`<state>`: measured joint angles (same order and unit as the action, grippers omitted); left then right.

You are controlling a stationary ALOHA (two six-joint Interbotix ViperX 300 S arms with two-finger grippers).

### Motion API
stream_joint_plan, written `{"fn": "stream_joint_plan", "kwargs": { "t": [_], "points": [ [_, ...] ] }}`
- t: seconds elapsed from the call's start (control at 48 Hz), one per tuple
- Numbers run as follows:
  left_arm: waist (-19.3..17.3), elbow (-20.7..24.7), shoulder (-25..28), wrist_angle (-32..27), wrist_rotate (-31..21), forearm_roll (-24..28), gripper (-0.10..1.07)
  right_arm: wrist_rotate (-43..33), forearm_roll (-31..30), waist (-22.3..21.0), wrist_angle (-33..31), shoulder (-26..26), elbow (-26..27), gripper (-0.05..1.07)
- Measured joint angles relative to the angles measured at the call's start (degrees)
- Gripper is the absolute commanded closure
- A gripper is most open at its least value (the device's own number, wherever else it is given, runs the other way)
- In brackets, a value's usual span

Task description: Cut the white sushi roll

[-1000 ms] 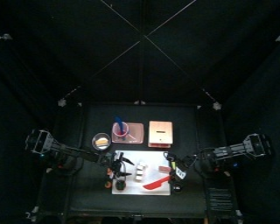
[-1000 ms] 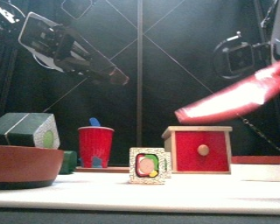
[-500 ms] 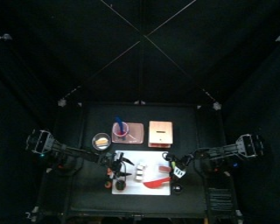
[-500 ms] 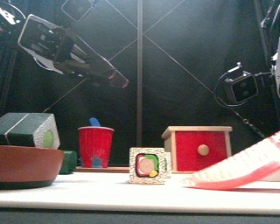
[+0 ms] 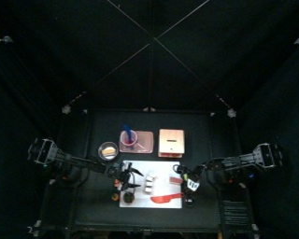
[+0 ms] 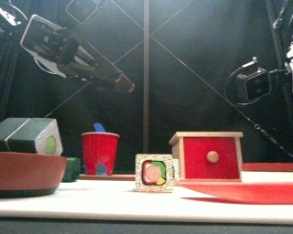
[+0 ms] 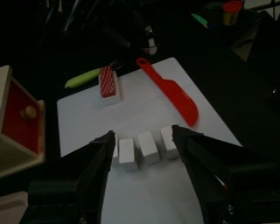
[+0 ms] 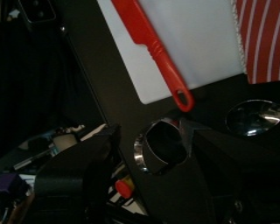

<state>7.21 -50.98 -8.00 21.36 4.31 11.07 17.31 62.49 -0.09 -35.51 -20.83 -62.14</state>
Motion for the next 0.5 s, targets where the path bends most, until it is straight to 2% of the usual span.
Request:
{"fn": "stream_joint_plan", "kwargs": {
  "t": [0.271, 0.354, 0.5],
  "points": [
    [-0.1, 0.0, -0.3, 1.3, 0.0, -1.8, 0.09, 0.2, -8.3, -1.1, 2.2, -2.4, 2.0, 0.13],
    [-0.2, -0.3, -1.1, 2.2, -0.1, -2.7, 0.09, 0.3, -11.7, -1.2, 5.3, -4.3, 3.3, 0.13],
    [-0.8, -2.6, -4.2, 4.7, -0.2, -4.4, 0.09, 0.3, -19.0, -1.2, 14.9, -8.7, 3.9, 0.13]
  ]
}}
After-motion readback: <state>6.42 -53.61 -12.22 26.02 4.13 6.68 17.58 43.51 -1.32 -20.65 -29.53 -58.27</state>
